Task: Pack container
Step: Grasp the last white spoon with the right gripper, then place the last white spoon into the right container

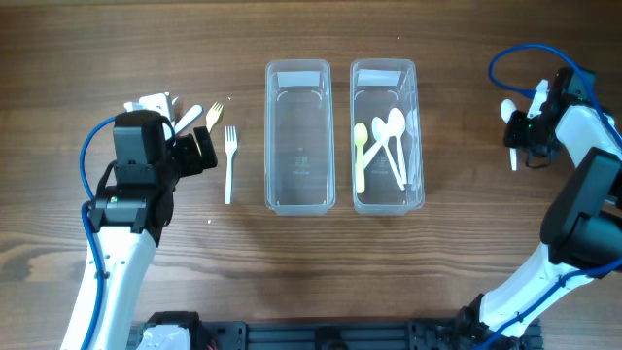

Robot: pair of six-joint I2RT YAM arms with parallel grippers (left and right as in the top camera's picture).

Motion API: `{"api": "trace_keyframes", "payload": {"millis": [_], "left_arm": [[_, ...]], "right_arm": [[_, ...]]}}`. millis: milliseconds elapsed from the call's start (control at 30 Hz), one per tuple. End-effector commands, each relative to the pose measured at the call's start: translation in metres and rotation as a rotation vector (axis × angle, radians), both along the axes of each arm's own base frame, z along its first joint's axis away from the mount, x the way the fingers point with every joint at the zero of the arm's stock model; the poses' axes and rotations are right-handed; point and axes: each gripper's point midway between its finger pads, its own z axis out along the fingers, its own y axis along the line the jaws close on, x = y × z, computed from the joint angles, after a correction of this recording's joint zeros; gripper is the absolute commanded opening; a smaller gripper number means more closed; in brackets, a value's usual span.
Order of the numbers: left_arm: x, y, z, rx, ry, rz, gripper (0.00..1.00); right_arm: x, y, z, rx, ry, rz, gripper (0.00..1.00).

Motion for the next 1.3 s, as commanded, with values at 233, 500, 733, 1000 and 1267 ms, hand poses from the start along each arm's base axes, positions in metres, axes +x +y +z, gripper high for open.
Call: {"api": "trace_keyframes", "payload": {"millis": [233,500,733,1000,1267], "left_arm": [[0.004,0.004,0.009,0.02,-0.019,-0.003,1.0],[0.004,0.004,0.009,0.02,-0.019,-0.003,1.0],[0.004,0.004,0.009,0.02,-0.019,-0.003,1.0],[0.004,0.004,0.009,0.02,-0.019,-0.003,1.0],[0.004,0.004,0.009,0.02,-0.019,-0.003,1.0]], "right_arm": [[-0.021,0.015,-0.031,0.076,0.115,-0.038,0.16],[-0.012,0.061,0.006,0.306,0.035,-0.086,0.05],[0.006,0.129,0.131,0.273,-0.235,0.1,0.04],[-0.009,0.234,0.177,0.184,-0.325,0.382,0.04],[-0.013,0.301,0.095,0.267,-0.211,0.482,0.15]]}}
